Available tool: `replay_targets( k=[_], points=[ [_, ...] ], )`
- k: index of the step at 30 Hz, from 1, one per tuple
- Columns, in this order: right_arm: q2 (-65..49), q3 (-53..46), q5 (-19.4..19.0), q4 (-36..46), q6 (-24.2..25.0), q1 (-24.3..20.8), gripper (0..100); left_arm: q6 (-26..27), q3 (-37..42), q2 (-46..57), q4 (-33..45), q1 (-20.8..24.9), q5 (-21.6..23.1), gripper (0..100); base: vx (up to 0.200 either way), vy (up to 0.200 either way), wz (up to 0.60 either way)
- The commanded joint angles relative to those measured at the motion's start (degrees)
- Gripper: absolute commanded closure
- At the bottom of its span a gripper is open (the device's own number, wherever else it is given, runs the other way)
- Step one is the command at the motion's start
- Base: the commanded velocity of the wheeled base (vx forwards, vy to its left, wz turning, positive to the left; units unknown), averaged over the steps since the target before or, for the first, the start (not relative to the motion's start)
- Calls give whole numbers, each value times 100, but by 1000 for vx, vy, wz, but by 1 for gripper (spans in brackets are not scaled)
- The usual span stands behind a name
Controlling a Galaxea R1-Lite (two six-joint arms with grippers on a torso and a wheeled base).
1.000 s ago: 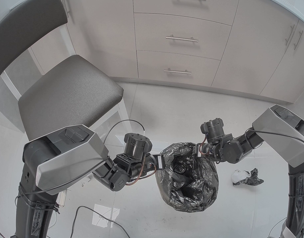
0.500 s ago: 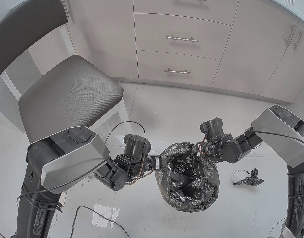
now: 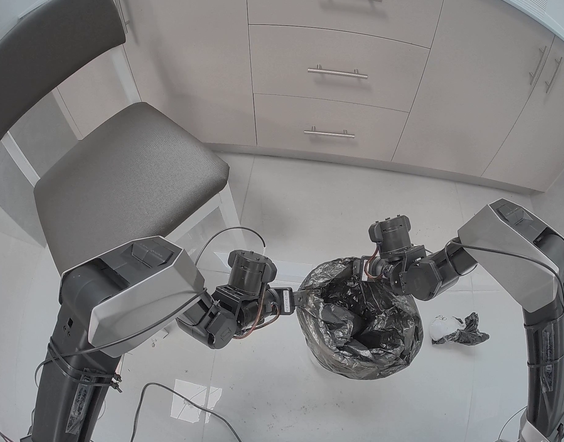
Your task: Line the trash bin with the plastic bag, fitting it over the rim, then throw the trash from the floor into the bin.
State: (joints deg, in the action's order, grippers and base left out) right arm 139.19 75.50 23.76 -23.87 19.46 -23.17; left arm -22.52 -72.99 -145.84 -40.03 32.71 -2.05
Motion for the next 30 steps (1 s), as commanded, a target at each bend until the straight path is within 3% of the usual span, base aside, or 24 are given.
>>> replay_targets(
  k=[1, 16, 30],
  points=[
    [91, 18, 6, 40, 14, 23, 0, -25, 30, -24, -40, 8, 3, 0, 0, 0, 0],
    [-349, -501, -3, 49, 23, 173, 0, -77, 425, 117, -286, 122, -6, 0, 0, 0, 0],
    [-692, -940, -179, 31, 67, -38, 0, -86, 1006, 697, -567, 122, 11, 0, 0, 0, 0]
  ],
)
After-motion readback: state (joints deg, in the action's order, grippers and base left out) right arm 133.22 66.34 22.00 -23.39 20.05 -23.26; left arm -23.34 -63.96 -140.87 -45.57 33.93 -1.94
